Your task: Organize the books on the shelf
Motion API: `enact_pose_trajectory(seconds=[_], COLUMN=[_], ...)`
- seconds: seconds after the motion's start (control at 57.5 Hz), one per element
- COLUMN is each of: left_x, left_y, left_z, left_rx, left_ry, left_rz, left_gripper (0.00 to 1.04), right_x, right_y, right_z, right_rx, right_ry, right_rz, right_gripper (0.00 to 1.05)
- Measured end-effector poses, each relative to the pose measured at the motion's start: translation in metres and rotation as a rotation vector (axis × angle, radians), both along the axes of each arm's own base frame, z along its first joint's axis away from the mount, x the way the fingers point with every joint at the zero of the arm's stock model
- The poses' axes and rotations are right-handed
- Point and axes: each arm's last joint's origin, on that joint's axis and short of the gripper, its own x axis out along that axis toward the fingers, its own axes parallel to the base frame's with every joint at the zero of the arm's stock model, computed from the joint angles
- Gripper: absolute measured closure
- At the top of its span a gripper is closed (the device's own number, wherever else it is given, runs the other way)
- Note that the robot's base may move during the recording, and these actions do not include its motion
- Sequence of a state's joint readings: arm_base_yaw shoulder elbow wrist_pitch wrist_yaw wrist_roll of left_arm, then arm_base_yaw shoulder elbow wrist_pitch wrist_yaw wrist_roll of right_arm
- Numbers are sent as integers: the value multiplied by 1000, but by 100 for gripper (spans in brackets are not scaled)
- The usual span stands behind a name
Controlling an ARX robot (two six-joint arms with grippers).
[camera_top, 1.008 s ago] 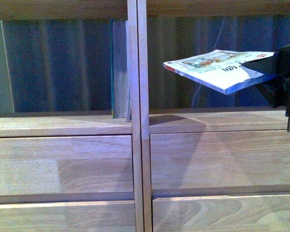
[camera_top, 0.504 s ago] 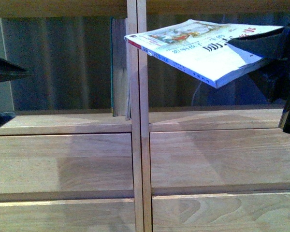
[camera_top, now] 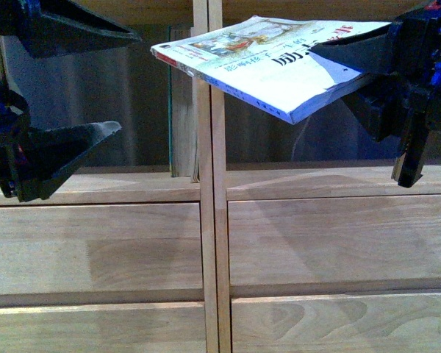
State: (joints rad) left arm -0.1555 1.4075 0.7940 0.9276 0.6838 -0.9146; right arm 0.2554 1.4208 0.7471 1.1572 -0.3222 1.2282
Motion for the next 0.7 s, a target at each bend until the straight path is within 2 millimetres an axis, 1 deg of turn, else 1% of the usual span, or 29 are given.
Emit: enact_pose_trajectory(seconds=[0.261, 0.487, 0.626, 0.643, 0.66, 0.695], left_x=[0, -1, -2, -2, -2, -3], left_y=[-13, -30, -38, -39, -40, -41], left_z=[0, 4, 7, 7, 8, 9], left_rx=[-37, -71, -85, -87, -87, -92], left_ry=[21, 16, 17, 15, 15, 13], left_rz=[-40, -88, -92, -94, -94, -100], left_gripper=[7, 8, 28, 33, 34, 39], right_x=[-8, -9, -10, -10, -10, -10], right_y=[22, 24, 24, 24, 25, 25], right_z=[0, 2, 2, 2, 2, 3], right_rx=[-12, 0, 6, 6, 7, 11], right_ry=[-15, -23, -22, -23, -24, -24], right_rz=[79, 97, 115, 118, 120, 127], right_gripper=[97, 97, 97, 97, 97, 97])
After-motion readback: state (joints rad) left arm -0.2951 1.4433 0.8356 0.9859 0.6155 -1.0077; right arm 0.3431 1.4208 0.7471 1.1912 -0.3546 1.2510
